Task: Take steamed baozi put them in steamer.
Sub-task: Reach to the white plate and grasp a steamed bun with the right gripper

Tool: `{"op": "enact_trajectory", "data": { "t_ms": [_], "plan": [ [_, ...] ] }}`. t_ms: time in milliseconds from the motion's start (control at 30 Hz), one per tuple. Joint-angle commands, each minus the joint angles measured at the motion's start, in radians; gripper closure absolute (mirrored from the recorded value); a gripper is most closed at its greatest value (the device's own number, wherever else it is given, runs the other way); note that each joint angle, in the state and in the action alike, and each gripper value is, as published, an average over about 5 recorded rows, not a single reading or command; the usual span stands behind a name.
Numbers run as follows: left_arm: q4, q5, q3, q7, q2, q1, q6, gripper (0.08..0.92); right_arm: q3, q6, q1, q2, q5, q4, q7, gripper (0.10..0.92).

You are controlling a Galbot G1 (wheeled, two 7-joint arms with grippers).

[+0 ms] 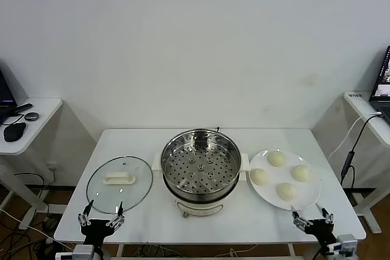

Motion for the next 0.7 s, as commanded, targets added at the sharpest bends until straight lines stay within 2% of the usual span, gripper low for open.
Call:
{"op": "enact_trajectory", "data": {
  "t_ms": [33, 200, 400, 567, 700],
  "plan": [
    [0.007, -0.003, 0.010, -0.013, -0.003, -0.003, 0.011, 0.177, 0.019, -0.066, 0.199, -0.150, -0.031, -0.041, -0.075, 0.203],
    [-0.013, 0.008, 0.012, -0.020, -0.007, 0.015, 0.010, 0.177, -0.076, -0.068, 0.459, -0.392, -0.099, -0.202, -0.157, 0.203],
    [-0.034, 0.017, 0.007, -0.029, -0.014, 0.028, 0.006, 0.177, -0.435, 0.012, 0.827, -0.663, -0.279, -0.412, -0.300, 0.203],
    [-0.032, 0.023, 0.007, -0.036, -0.030, 0.029, 0.005, 0.177, -0.816, 0.030, 1.168, -0.698, -0.408, -0.543, -0.551, 0.203],
    [-0.032, 0.024, 0.008, -0.036, -0.037, 0.025, 0.004, 0.177, -1.063, 0.165, 1.384, -0.620, -0.539, -0.707, -0.787, 0.203]
  ]
}}
